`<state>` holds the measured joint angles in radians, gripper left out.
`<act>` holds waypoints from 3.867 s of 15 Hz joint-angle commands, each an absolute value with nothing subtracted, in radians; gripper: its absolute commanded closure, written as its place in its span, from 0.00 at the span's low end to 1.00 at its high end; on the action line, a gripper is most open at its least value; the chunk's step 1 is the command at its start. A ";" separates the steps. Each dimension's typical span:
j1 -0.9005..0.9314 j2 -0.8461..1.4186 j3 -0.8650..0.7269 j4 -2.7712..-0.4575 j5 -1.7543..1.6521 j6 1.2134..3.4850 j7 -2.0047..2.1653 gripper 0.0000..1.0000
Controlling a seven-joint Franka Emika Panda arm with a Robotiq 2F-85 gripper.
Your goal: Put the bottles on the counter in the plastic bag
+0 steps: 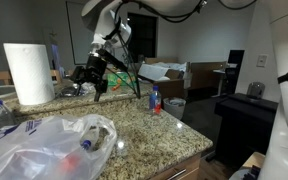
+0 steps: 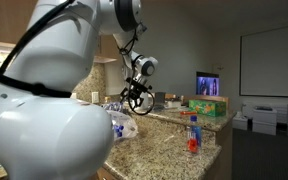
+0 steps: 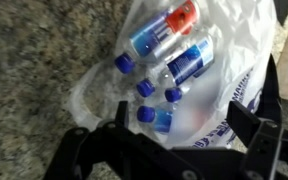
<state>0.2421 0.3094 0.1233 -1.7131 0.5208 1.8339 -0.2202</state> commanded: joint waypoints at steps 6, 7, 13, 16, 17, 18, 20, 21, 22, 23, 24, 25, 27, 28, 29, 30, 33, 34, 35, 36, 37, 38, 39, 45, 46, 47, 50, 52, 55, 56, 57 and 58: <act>0.155 -0.037 0.096 -1.963 0.109 1.765 -0.114 0.00; 0.145 -0.064 0.093 -1.983 0.083 1.761 -0.106 0.00; 0.083 -0.206 0.047 -2.106 0.040 1.836 -0.129 0.00; 0.080 -0.176 0.041 -2.069 0.056 1.823 -0.129 0.00; 0.076 -0.187 0.036 -2.081 0.056 1.829 -0.129 0.00; 0.074 -0.191 0.033 -2.088 0.056 1.833 -0.129 0.00; 0.075 -0.192 0.035 -2.089 0.056 1.834 -0.129 0.00; 0.075 -0.192 0.035 -2.089 0.056 1.834 -0.129 0.00; 0.075 -0.192 0.035 -2.089 0.056 1.834 -0.129 0.00; 0.075 -0.192 0.036 -2.089 0.056 1.835 -0.129 0.00; 0.075 -0.192 0.036 -2.089 0.056 1.835 -0.129 0.00; 0.075 -0.192 0.036 -2.089 0.056 1.835 -0.129 0.00; 0.075 -0.192 0.036 -2.089 0.056 1.835 -0.129 0.00; 0.075 -0.192 0.036 -2.089 0.056 1.835 -0.129 0.00; 0.075 -0.192 0.036 -2.089 0.056 1.835 -0.129 0.00; 0.075 -0.192 0.036 -2.089 0.056 1.835 -0.129 0.00; 0.075 -0.192 0.036 -2.089 0.056 1.835 -0.129 0.00; 0.075 -0.192 0.036 -2.089 0.056 1.835 -0.129 0.00; 0.075 -0.192 0.036 -2.089 0.056 1.835 -0.129 0.00; 0.075 -0.192 0.036 -2.089 0.056 1.835 -0.129 0.00; 0.075 -0.192 0.036 -2.089 0.056 1.835 -0.129 0.00; 0.075 -0.192 0.036 -2.089 0.056 1.835 -0.129 0.00; 0.075 -0.192 0.036 -2.089 0.056 1.835 -0.129 0.00; 0.075 -0.192 0.036 -2.089 0.056 1.835 -0.129 0.00; 0.075 -0.192 0.036 -2.089 0.056 1.835 -0.129 0.00; 0.075 -0.192 0.036 -2.089 0.056 1.835 -0.129 0.00; 0.071 -0.199 0.040 -2.083 0.029 1.833 -0.105 0.00; 0.064 -0.196 0.036 -2.058 0.019 1.819 -0.095 0.00; 0.051 -0.189 0.023 -2.037 -0.007 1.837 -0.096 0.00; 0.042 -0.190 0.017 -2.043 -0.010 1.855 -0.092 0.00; 0.035 -0.192 0.010 -2.049 -0.009 1.866 -0.086 0.00; 0.023 -0.195 0.002 -2.062 -0.011 1.883 -0.076 0.00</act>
<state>0.0520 -0.1908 0.0113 -2.0436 0.0167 1.8425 -0.1206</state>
